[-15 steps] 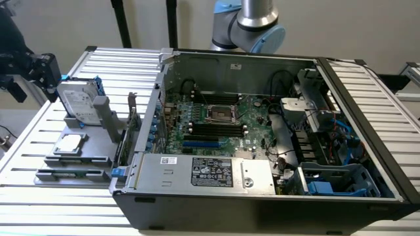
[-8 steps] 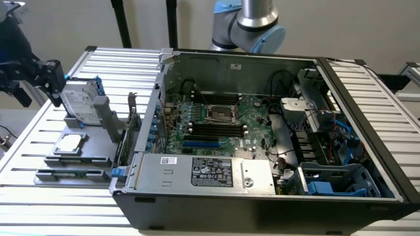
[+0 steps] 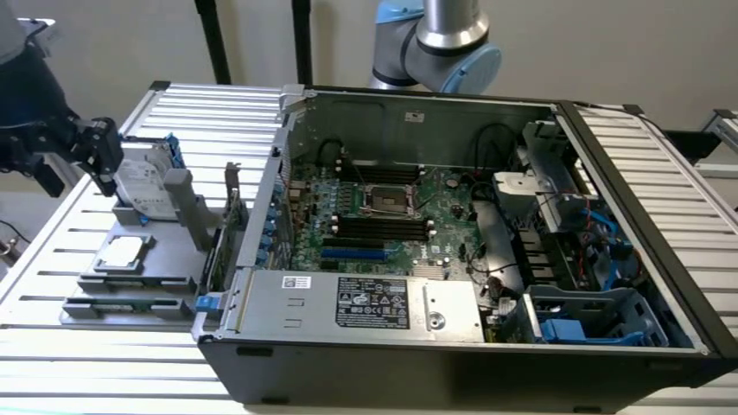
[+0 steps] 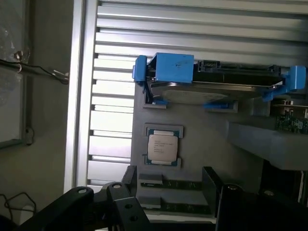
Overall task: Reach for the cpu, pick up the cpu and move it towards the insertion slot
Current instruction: 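Pick up the cpu and move it towards the insertion slot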
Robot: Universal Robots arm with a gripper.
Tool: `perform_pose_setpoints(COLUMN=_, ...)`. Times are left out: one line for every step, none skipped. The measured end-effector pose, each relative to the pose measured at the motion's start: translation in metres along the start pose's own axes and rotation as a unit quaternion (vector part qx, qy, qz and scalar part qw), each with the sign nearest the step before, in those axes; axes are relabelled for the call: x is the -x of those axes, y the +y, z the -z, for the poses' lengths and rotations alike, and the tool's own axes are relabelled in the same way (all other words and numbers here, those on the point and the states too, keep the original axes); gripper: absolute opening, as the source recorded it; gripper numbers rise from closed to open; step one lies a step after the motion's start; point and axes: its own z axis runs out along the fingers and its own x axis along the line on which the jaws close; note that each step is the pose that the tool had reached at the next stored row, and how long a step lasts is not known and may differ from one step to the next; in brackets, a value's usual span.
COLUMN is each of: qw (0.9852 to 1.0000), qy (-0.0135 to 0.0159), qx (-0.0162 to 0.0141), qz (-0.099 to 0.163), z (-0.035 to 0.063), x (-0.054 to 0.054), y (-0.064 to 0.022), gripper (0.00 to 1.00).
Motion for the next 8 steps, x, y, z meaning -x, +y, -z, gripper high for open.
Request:
perform_pose_setpoints(qw=1.0000, qy=0.0000, qx=0.0000, qz=0.000, z=-0.0018, x=0.000, y=-0.0001, gripper=0.65)
perform_pose_setpoints(qw=1.0000, qy=0.0000, qx=0.0000, qz=0.000, z=-0.0036, x=0.001, y=-0.0002, gripper=0.65)
perform_pose_setpoints(qw=1.0000, qy=0.0001, qx=0.0000, qz=0.000, z=-0.0054, x=0.001, y=-0.0003, gripper=0.65)
perform_pose_setpoints(qw=1.0000, qy=0.0000, qx=0.0000, qz=0.000, z=-0.0072, x=0.001, y=-0.0004, gripper=0.65)
perform_pose_setpoints(qw=1.0000, qy=0.0001, qx=-0.0001, qz=0.001, z=-0.0089, x=0.001, y=-0.0005, gripper=0.65)
perform_pose_setpoints(qw=1.0000, qy=0.0000, qx=0.0000, qz=0.001, z=-0.0109, x=0.001, y=-0.0006, gripper=0.65)
perform_pose_setpoints(qw=1.0000, qy=0.0001, qx=0.0000, qz=0.001, z=-0.0127, x=0.001, y=-0.0007, gripper=0.65)
perform_pose_setpoints(qw=1.0000, qy=0.0001, qx=0.0000, qz=0.001, z=-0.0145, x=0.001, y=-0.0008, gripper=0.65)
